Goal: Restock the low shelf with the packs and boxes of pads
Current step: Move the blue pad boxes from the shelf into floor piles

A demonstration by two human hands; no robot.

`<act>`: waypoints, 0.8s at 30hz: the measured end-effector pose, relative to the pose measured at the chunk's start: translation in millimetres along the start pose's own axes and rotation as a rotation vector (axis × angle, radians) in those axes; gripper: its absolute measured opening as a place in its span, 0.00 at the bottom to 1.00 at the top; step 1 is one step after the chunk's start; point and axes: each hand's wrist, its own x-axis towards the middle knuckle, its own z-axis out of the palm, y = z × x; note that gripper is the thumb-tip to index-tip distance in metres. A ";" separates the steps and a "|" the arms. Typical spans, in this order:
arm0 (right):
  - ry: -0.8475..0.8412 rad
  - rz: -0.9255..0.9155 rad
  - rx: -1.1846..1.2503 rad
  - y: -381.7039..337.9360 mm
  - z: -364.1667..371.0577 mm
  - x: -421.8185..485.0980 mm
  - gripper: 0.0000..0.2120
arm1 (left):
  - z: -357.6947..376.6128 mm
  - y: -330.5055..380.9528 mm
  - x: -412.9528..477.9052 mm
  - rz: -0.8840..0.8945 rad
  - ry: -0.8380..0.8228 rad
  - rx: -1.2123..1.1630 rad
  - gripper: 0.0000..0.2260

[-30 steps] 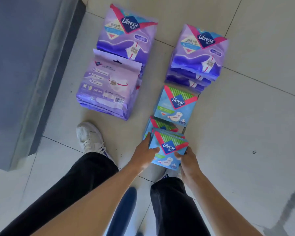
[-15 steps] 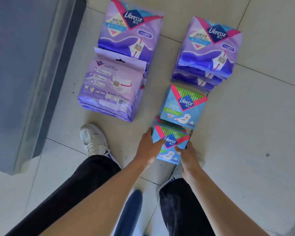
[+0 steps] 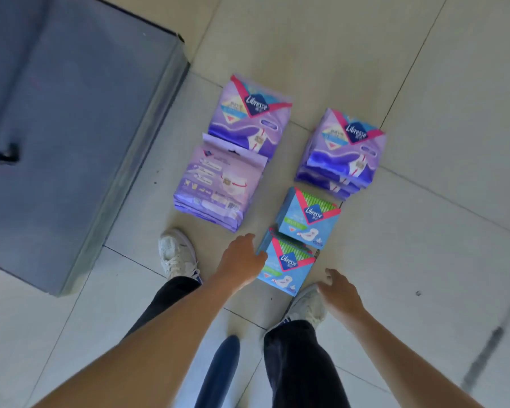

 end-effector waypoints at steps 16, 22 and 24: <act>0.287 -0.791 -0.768 -348.1 -152.3 -287.1 0.14 | -368.8 45.0 -245.2 0.224 0.617 0.251 0.13; 0.266 -0.937 -0.789 -464.5 -135.3 -365.2 0.12 | -452.4 1.3 -296.4 0.195 0.775 0.169 0.13; 0.275 -0.984 -0.792 -494.6 -121.6 -383.0 0.14 | -470.4 -22.5 -308.1 0.139 0.805 0.111 0.13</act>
